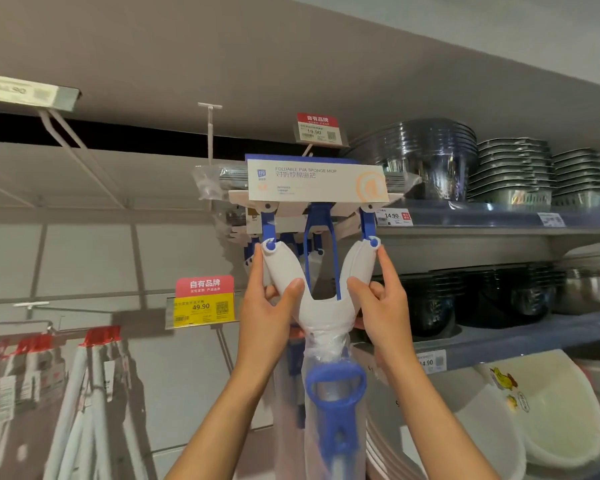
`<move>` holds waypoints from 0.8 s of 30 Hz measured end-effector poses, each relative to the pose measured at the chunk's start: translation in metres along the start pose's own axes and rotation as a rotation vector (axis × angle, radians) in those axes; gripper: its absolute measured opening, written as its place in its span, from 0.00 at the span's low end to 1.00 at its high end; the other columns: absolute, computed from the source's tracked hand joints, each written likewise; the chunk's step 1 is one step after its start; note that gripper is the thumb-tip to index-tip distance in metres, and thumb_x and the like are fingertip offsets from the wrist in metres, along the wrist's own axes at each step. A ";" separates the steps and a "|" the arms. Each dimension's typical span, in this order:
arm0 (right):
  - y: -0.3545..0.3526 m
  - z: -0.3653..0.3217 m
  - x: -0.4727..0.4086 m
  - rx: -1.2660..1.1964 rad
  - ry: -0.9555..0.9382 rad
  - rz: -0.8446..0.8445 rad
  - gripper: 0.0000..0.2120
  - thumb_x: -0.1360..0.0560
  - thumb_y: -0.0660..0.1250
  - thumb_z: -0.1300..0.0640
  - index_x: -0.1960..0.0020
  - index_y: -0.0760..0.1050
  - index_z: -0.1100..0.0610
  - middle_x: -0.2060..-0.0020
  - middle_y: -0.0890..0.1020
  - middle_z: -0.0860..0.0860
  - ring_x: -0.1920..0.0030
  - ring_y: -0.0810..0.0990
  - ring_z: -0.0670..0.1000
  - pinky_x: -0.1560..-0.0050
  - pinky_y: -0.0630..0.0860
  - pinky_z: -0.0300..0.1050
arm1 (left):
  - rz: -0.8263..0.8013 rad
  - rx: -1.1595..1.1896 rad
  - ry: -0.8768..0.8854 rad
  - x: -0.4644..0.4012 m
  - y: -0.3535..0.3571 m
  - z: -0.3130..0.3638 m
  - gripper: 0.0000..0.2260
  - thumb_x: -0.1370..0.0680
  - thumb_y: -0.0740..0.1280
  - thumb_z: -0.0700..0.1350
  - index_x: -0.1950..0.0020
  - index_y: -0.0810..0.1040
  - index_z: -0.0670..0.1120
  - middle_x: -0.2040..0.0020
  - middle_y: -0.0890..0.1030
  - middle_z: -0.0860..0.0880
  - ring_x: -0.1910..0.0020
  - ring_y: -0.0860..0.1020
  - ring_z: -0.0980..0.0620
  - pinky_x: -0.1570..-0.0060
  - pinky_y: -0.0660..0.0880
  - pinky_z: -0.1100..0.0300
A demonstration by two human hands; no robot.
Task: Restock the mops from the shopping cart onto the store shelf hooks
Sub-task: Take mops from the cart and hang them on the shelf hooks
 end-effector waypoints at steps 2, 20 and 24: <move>-0.002 0.001 -0.003 -0.002 -0.005 -0.009 0.35 0.22 0.67 0.60 0.22 0.58 0.37 0.52 0.85 0.55 0.55 0.85 0.50 0.55 0.84 0.53 | 0.006 -0.003 -0.002 -0.002 0.003 -0.001 0.35 0.20 0.68 0.41 0.21 0.56 0.67 0.40 0.82 0.47 0.51 0.85 0.51 0.67 0.82 0.53; -0.011 0.013 -0.028 -0.107 -0.023 -0.156 0.36 0.21 0.67 0.63 0.22 0.57 0.38 0.56 0.85 0.50 0.53 0.85 0.54 0.51 0.83 0.61 | 0.142 -0.110 0.079 -0.010 0.013 -0.020 0.36 0.21 0.71 0.42 0.31 0.60 0.80 0.34 0.79 0.45 0.42 0.82 0.43 0.58 0.83 0.40; -0.009 0.016 -0.036 -0.159 0.001 -0.172 0.37 0.21 0.67 0.64 0.21 0.56 0.38 0.52 0.85 0.48 0.51 0.86 0.51 0.51 0.83 0.59 | 0.129 -0.128 0.081 -0.018 0.016 -0.017 0.36 0.21 0.70 0.41 0.26 0.59 0.75 0.36 0.80 0.45 0.45 0.83 0.43 0.60 0.84 0.43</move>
Point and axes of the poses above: each hand's wrist, its own x-axis away from the middle knuckle, its own y-axis out of the palm, z = x × y, the point moved 5 cm from there along -x, towards the middle knuckle
